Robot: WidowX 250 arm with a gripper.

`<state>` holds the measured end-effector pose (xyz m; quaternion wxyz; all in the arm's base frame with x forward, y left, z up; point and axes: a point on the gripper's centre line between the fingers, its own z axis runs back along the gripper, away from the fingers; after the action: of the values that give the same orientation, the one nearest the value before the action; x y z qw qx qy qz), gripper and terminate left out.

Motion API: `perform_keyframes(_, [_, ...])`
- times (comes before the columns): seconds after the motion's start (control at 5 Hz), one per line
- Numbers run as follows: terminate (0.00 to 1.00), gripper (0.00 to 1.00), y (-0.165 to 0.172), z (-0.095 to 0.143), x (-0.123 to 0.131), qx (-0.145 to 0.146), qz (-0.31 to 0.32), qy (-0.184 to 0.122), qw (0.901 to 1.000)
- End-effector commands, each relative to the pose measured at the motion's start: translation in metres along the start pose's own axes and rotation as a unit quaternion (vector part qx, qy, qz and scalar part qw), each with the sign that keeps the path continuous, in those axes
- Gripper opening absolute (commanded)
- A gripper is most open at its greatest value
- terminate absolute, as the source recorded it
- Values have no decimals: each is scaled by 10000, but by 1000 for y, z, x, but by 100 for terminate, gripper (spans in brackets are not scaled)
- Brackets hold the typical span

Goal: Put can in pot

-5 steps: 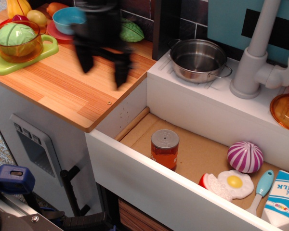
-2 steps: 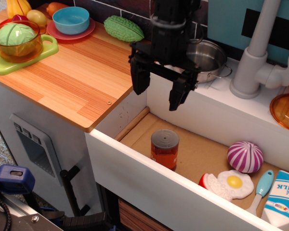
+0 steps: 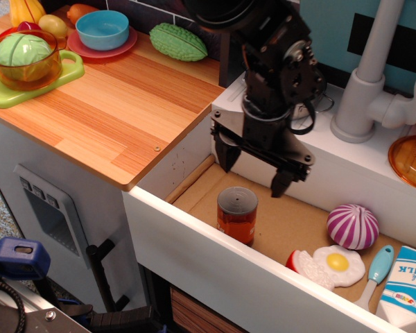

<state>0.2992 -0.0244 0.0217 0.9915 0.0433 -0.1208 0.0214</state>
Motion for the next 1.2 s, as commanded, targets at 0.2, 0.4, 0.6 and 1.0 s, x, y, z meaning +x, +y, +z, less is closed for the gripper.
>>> perform_keyframes(0.2, [0,100,4,-13,5,-165,94,-123,9997])
perform_keyframes(0.4, [0,100,4,-23,2,-374,77,-156,9991])
perform_keyframes(0.6, [0,100,4,-33,-1,-352,149,-162,9991])
perform_keyframes(1.0, [0,100,6,-48,-7,-539,88,-214,9983])
